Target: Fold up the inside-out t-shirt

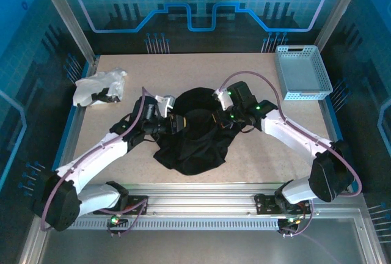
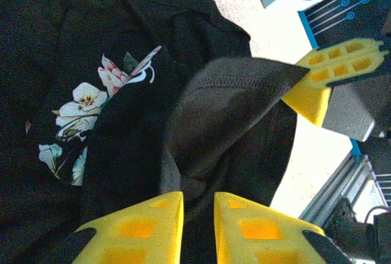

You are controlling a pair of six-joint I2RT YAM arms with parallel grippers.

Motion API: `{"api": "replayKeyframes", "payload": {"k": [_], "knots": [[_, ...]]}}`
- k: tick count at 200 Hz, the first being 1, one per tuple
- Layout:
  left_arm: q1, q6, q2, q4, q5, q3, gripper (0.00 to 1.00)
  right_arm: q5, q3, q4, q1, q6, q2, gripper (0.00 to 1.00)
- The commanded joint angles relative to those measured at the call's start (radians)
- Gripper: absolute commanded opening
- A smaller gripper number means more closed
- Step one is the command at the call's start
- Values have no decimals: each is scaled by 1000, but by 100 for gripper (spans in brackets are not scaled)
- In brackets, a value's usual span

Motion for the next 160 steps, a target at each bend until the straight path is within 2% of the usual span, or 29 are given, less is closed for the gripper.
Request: {"api": "replayKeyframes", "payload": {"k": [1,35,94,125,160], "knots": [[8,-12,-89,39,37,-65,30,-29,28,-31,-8,-6,-8,0],[7,16,-168,62,-6,-160,39,-26,23,-40,-14,-20,-10,0],[7,146,-188,238,-195,-323,37,-57,29,-53,-45,-43,0,0],[6,260,-114,350,-102,-341,39,-67,31,-48,-44,-45,5,0],[3,352,7,367,-15,-261,44,-72,30,-45,-45,-45,4,0]]}}
